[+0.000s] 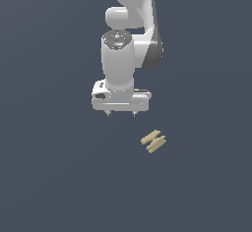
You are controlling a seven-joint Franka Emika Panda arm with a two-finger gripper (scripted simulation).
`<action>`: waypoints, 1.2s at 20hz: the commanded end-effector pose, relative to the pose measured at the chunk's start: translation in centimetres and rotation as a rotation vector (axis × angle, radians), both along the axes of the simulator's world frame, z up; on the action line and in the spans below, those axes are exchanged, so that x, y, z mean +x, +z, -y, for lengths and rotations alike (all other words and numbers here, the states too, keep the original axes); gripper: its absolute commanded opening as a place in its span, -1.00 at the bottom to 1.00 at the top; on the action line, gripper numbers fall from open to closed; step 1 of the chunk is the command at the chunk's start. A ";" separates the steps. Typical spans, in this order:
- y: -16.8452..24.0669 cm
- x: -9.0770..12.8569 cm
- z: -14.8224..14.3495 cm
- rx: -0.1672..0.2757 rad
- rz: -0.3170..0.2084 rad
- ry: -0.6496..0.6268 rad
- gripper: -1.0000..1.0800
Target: Pick up the object and move it to a goal position.
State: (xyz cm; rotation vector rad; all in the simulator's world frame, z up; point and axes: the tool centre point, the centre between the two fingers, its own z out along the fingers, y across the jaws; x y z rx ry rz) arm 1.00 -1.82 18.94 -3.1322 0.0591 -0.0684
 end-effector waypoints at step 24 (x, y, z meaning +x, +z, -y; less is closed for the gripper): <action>-2.3 -0.8 -3.4 0.000 -0.054 -0.028 0.92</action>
